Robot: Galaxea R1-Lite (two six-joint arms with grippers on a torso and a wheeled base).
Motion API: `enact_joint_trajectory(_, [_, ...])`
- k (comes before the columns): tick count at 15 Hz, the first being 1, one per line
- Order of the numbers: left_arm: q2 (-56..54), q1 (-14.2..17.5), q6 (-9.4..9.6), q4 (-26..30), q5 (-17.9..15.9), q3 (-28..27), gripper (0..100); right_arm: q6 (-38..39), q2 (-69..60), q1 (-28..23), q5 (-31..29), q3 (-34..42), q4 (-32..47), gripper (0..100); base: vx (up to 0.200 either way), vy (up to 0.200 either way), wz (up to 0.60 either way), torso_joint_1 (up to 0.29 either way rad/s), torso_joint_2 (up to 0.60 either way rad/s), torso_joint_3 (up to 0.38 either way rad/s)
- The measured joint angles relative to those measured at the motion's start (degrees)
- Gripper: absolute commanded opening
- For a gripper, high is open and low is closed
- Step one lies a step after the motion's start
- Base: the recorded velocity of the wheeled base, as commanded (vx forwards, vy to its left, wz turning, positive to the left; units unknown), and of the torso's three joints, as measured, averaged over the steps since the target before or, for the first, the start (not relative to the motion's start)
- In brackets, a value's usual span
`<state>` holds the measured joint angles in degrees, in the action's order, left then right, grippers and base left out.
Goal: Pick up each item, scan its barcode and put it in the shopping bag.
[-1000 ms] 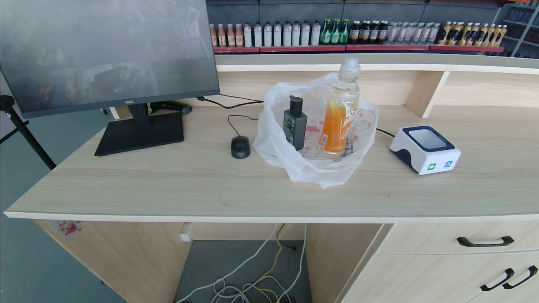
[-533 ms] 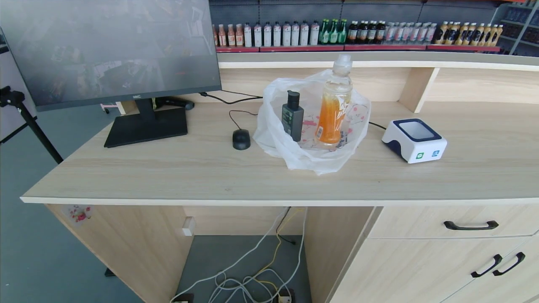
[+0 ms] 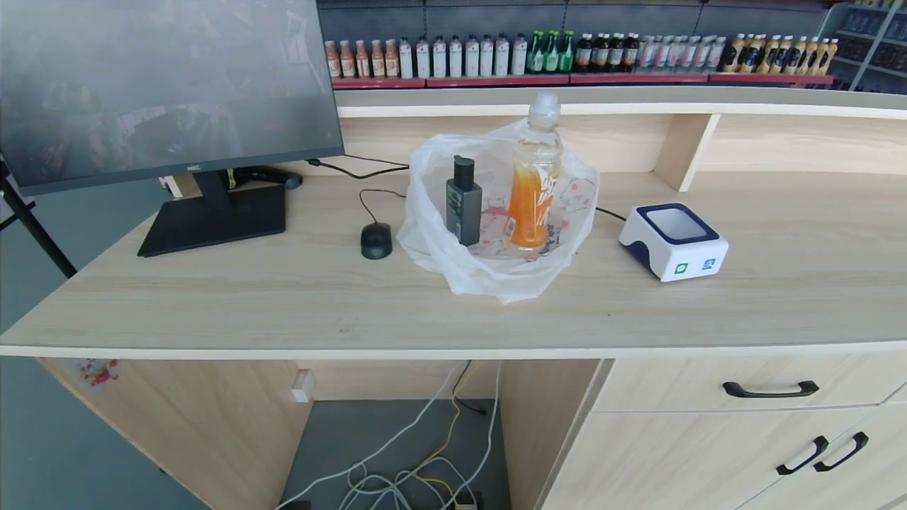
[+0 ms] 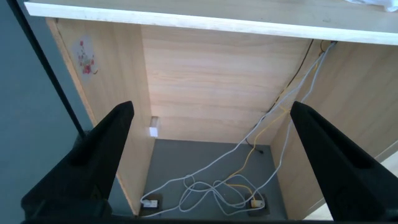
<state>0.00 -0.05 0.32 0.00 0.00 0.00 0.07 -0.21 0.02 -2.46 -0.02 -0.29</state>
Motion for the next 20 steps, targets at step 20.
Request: enact_joint_trajectory(20, [0.0,-0.06,-0.48,0.02,-0.02,0.0,100,1.34,0.1,-0.02,0.01,0.02,-0.02,100,0.0,-0.2,0.0,0.001,0.0,0.001])
